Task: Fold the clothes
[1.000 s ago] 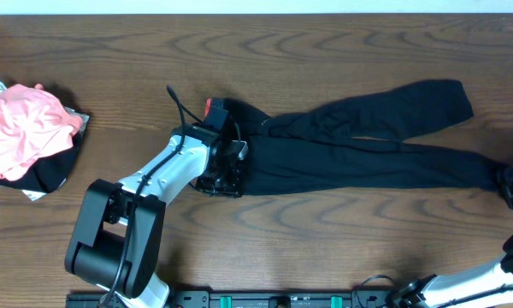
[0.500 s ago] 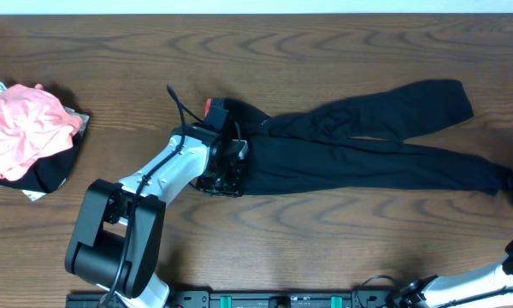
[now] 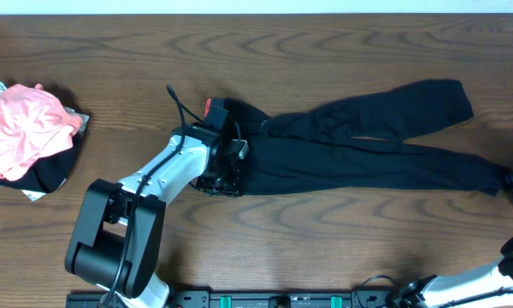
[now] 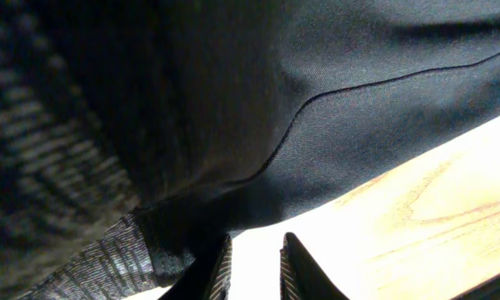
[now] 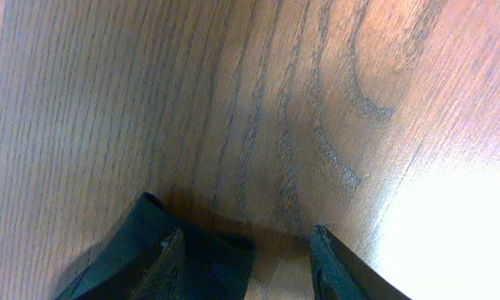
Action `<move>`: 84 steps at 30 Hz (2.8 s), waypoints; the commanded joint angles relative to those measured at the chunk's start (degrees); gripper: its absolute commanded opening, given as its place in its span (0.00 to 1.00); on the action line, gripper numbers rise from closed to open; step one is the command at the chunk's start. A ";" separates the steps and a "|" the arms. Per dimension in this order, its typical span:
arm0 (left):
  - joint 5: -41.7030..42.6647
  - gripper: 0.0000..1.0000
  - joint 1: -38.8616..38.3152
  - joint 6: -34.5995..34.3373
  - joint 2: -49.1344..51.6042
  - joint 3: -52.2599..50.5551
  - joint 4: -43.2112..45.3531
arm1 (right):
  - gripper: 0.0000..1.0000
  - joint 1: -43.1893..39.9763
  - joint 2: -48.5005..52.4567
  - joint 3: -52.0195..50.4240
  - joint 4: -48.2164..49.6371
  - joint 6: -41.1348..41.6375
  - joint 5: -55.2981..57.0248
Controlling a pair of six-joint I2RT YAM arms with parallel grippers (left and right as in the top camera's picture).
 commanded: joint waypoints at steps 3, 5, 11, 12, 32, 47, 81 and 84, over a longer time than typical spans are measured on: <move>-0.02 0.21 0.09 0.92 0.04 0.02 -0.15 | 0.43 1.64 2.14 -2.95 -1.31 1.46 -1.84; -0.02 0.21 0.09 0.90 0.04 0.02 -0.15 | 0.42 2.14 2.14 -2.95 -1.03 1.49 -2.32; -0.02 0.21 0.09 0.92 0.04 0.02 -0.15 | 0.33 4.04 2.14 -2.95 0.11 1.46 -2.27; -0.02 0.21 0.09 0.92 0.04 0.02 -0.15 | 0.31 4.26 2.14 -2.95 0.22 1.46 -2.27; 0.00 0.21 0.09 0.87 0.04 0.02 1.79 | 0.01 6.14 -11.23 14.47 0.28 -5.29 -21.11; -0.02 0.21 0.09 0.92 0.04 0.02 1.77 | 0.01 7.37 -13.29 15.69 -36.54 -9.73 7.23; 0.02 0.22 0.09 0.72 0.04 0.02 1.75 | 0.18 5.60 -7.52 11.98 -26.58 -4.98 7.02; 1.20 0.28 0.09 0.74 0.04 0.02 1.42 | 0.12 6.51 -7.50 11.96 -23.58 -11.30 -2.86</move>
